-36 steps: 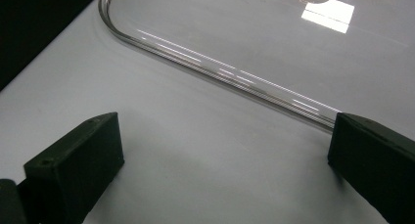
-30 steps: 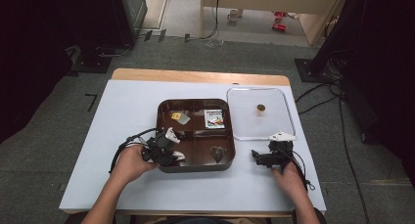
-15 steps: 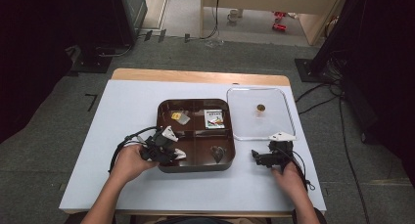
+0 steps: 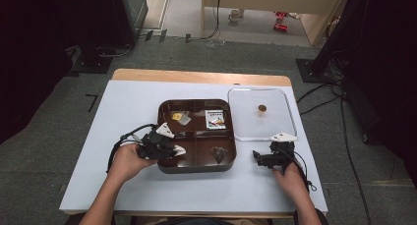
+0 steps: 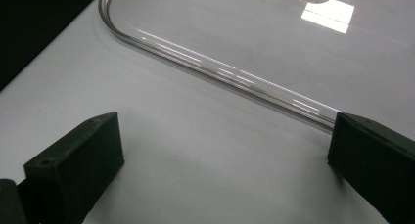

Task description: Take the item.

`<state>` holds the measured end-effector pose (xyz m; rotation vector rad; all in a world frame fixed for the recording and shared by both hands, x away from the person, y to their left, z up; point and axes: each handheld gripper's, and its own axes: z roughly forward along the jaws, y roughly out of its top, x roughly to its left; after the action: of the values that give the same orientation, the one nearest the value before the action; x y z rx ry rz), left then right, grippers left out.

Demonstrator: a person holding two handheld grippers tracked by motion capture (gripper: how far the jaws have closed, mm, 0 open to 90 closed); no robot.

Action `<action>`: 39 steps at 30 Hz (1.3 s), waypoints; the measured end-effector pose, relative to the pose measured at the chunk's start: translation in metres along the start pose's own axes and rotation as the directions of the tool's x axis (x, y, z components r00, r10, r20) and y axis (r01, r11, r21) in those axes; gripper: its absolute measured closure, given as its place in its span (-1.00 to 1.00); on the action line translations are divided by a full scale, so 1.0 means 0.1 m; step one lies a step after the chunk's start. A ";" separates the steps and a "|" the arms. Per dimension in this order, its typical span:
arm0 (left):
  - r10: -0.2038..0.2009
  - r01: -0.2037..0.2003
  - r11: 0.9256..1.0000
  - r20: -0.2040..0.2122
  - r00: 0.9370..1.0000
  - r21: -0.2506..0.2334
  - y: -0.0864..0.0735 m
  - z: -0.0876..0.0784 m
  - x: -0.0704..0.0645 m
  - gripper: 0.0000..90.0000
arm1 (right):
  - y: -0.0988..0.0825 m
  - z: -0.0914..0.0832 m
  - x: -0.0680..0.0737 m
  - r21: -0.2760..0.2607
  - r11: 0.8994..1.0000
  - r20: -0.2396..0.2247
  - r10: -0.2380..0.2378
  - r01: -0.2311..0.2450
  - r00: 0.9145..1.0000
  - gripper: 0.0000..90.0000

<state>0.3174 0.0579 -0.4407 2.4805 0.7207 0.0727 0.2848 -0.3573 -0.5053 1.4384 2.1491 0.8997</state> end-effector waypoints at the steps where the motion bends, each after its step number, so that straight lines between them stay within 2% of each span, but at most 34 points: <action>1: 0.000 0.000 1.000 -0.003 1.000 -0.004 0.00 -0.01 0.00 0.76 | 0.00 0.00 0.00 0.000 1.000 0.000 0.000 0.000 1.000 -1.00; 9: -0.015 0.014 0.999 -0.018 1.000 -0.049 -0.02 -0.08 0.05 0.76 | 0.00 0.00 0.00 0.000 1.000 0.000 0.000 0.000 1.000 -1.00; 11: -0.020 0.020 0.998 -0.008 1.000 -0.054 -0.02 -0.09 0.06 0.76 | 0.00 0.00 0.00 0.000 1.000 0.000 0.000 0.000 1.000 -1.00; 17: -0.033 0.032 0.997 -0.015 0.999 -0.066 -0.05 -0.14 0.10 0.75 | 0.00 0.00 0.00 0.000 1.000 0.000 0.000 0.000 1.000 -1.00; 22: -0.050 0.048 0.993 -0.021 0.999 -0.108 -0.07 -0.22 0.14 0.76 | 0.00 0.00 0.00 0.000 1.000 0.000 0.000 0.000 1.000 -1.00; 28: -0.062 0.058 0.991 -0.025 0.998 -0.122 -0.10 -0.28 0.17 0.76 | 0.00 0.00 0.00 -0.001 1.000 0.000 0.001 -0.001 1.000 -1.00; 39: -0.097 0.087 0.980 -0.046 0.994 -0.181 -0.17 -0.44 0.27 0.75 | 0.00 0.00 0.00 -0.001 1.000 0.000 0.001 -0.001 1.000 -1.00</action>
<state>0.3235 0.1050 -0.4146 2.2788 0.8143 0.1649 0.2848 -0.3572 -0.5054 1.4394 2.1482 0.9011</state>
